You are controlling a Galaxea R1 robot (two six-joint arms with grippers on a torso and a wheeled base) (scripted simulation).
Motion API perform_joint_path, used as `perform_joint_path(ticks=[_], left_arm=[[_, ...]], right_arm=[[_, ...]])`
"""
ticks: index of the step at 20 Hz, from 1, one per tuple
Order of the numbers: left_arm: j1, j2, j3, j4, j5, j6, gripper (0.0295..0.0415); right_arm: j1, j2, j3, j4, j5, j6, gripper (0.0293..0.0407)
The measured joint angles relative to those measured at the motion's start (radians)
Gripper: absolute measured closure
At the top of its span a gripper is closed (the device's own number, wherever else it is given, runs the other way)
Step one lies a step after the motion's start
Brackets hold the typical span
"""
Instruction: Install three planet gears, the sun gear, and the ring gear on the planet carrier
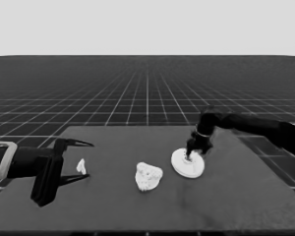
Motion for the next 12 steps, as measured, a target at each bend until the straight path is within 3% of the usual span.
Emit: perform_joint_path(ticks=[2,6,8,12], left_arm=[[0.000,0.000,0.000,0.000,0.000,0.000,0.0326],[0.000,0.000,0.000,0.000,0.000,0.000,0.0326],[0.000,0.000,0.000,0.000,0.000,0.000,0.0326],[0.000,0.000,0.000,0.000,0.000,0.000,0.0326]], right_arm=[[-0.005,0.101,-0.218,0.015,-0.015,-0.029,0.0315],[-0.009,0.161,-0.348,0.021,-0.022,-0.058,0.0315],[-0.123,0.195,-0.425,-0.057,0.061,-0.090,0.0315],[-0.177,0.226,-0.495,-0.085,0.105,-0.120,0.0315]])
